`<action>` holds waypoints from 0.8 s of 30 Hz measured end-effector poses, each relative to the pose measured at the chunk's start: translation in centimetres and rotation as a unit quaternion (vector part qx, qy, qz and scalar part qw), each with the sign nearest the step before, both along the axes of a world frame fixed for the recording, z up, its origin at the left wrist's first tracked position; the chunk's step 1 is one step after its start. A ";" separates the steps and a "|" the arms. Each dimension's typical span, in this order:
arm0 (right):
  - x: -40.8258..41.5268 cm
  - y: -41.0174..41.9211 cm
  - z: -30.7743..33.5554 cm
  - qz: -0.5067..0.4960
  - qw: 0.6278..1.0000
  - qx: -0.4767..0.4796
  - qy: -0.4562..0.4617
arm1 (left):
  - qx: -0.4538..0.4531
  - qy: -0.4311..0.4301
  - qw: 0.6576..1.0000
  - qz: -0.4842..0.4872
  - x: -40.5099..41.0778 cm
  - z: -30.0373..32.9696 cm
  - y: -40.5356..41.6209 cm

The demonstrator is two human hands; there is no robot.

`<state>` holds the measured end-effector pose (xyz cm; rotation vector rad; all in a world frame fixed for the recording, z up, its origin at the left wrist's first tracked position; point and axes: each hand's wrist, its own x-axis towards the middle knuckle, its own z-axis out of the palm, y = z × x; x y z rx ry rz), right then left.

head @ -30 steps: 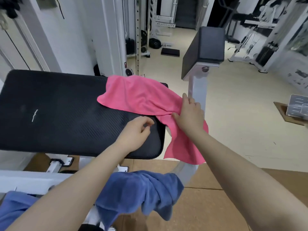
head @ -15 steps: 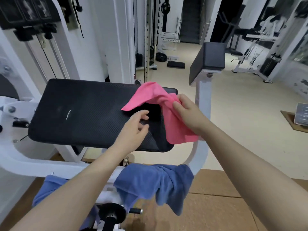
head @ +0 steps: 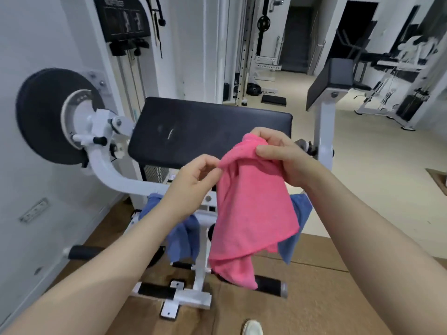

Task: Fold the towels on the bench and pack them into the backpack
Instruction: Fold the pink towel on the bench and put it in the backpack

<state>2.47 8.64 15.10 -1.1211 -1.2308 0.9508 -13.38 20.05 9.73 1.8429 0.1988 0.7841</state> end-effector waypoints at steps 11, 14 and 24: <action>-10.2 3.0 -2.1 -0.097 0.903 -0.027 -0.418 | -0.079 0.044 0.995 0.049 -14.5 1.5 -1.5; -13.0 5.4 -2.6 -0.060 0.866 0.013 -0.497 | -0.055 0.061 0.989 0.120 -17.3 1.5 -1.7; -25.6 7.4 -7.1 0.367 0.896 0.006 -0.248 | -0.157 0.095 0.890 0.416 -26.9 -2.4 -9.8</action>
